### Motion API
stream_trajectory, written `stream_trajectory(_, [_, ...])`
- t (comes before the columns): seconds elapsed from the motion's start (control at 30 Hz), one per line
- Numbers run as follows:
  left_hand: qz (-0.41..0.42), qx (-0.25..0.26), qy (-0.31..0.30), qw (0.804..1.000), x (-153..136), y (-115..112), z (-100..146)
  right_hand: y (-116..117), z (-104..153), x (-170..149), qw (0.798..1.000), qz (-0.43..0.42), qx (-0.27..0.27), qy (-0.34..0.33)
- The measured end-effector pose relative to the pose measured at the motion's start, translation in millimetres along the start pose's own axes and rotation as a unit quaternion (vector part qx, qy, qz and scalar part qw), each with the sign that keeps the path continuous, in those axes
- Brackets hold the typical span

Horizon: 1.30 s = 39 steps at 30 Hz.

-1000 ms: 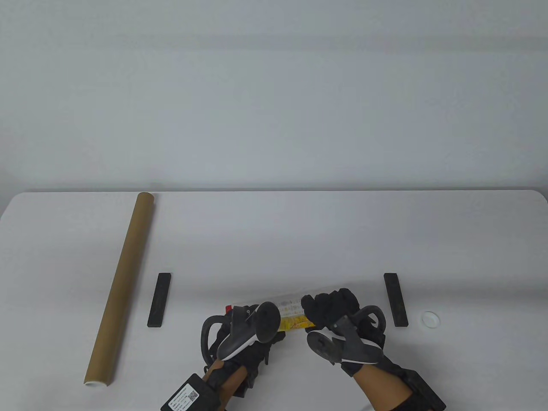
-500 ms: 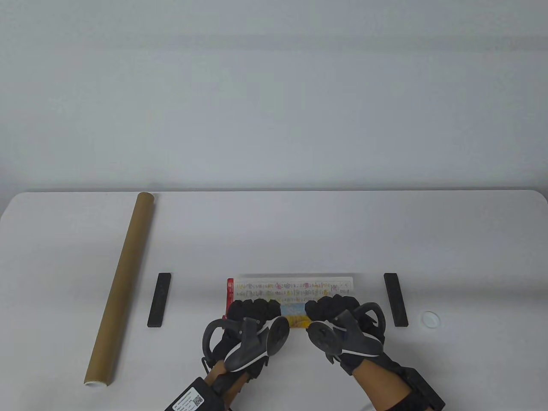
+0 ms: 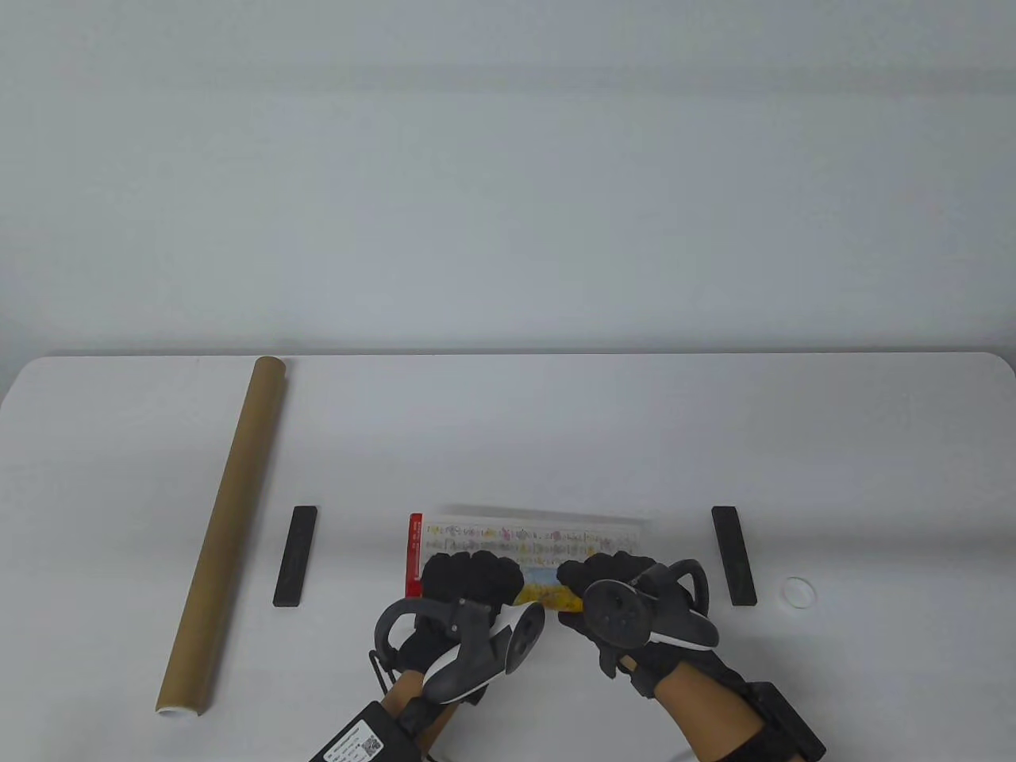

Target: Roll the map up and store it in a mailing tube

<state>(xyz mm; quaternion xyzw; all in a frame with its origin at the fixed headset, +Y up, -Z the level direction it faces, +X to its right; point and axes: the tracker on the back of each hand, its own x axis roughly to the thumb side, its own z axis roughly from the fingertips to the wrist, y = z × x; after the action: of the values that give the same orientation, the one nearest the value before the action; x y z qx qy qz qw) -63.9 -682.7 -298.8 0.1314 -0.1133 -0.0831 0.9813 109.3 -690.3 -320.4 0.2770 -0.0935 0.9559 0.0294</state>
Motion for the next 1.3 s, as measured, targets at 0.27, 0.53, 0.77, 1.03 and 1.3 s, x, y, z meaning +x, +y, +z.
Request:
stream_trajectory(0.27, [0.104, -0.100, 0.022, 0.989, -14, -8, -7, -6, 4, 14, 0.992, 0.115, -0.048, -0.019])
stream_trajectory(0.53, [0.160, -0.156, 0.014, 0.975, -19, -16, -10, -7, 3, 16, 0.991, 0.132, -0.033, -0.021])
stream_trajectory(0.77, [0.063, -0.092, -0.001, 0.994, -6, -6, -5, -6, 0, 9, 0.996, 0.085, -0.004, 0.000])
stream_trajectory(1.03, [0.008, 0.006, 0.001, 1.000, 0, 1, 2, -4, -2, -1, 0.999, -0.026, 0.035, 0.013])
stream_trajectory(1.3, [0.019, -0.013, 0.003, 1.000, -2, -1, 0, -5, 1, 3, 1.000, 0.011, 0.009, 0.000])
